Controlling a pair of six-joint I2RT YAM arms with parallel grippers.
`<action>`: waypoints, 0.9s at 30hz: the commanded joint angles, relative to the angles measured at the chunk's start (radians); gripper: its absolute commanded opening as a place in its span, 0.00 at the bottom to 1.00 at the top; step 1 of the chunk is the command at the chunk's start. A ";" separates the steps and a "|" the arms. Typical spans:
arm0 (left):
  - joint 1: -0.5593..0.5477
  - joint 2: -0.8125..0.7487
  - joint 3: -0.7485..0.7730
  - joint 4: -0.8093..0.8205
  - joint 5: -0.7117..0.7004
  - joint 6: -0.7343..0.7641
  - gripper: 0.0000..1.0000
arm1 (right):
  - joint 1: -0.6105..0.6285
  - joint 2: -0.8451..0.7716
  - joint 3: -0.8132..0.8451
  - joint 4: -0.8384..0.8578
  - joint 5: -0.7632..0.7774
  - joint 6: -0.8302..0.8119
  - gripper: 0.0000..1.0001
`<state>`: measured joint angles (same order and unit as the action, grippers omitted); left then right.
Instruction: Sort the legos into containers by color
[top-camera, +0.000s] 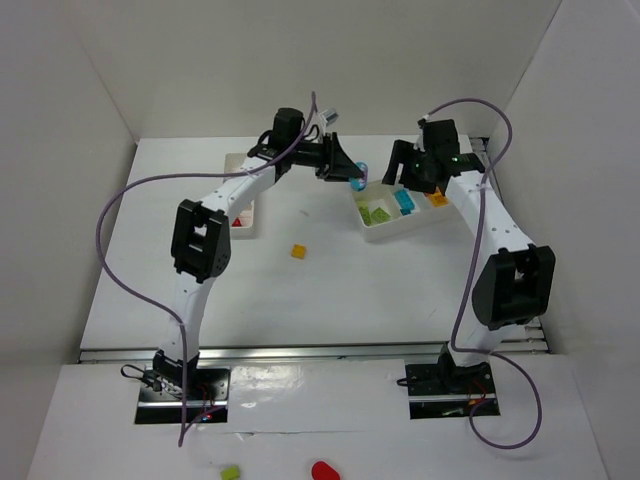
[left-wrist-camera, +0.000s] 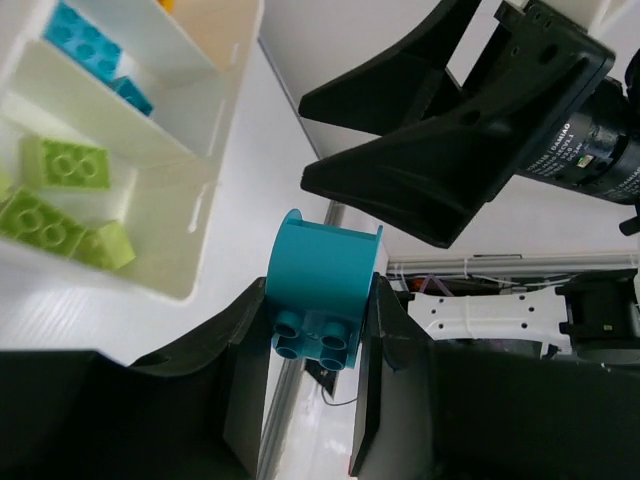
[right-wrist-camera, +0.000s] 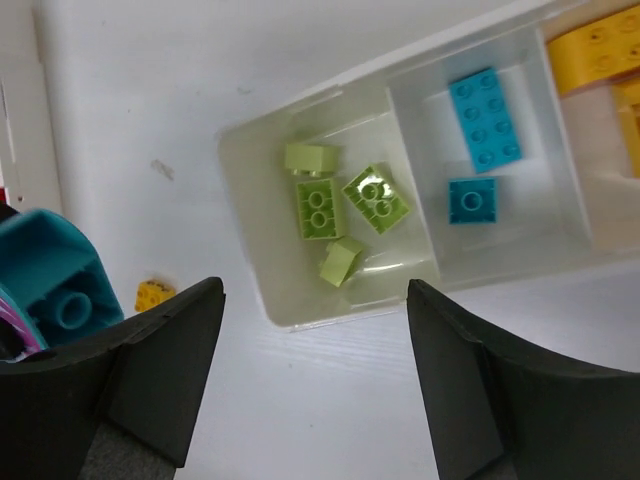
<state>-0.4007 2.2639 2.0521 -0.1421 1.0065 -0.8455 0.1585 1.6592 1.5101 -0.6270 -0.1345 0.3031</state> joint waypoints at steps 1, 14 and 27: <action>-0.046 0.043 0.106 0.101 0.053 -0.085 0.00 | -0.023 -0.021 -0.018 0.006 0.097 0.036 0.80; 0.101 -0.216 -0.187 0.023 -0.011 0.038 0.00 | -0.065 0.137 -0.016 0.024 -0.187 0.070 0.85; 0.224 -0.379 -0.328 -0.025 -0.037 0.105 0.00 | 0.125 0.155 0.022 0.044 -0.011 0.080 0.87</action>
<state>-0.1772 1.9282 1.7397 -0.1654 0.9619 -0.7776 0.2493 1.7996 1.4700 -0.5919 -0.2001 0.3771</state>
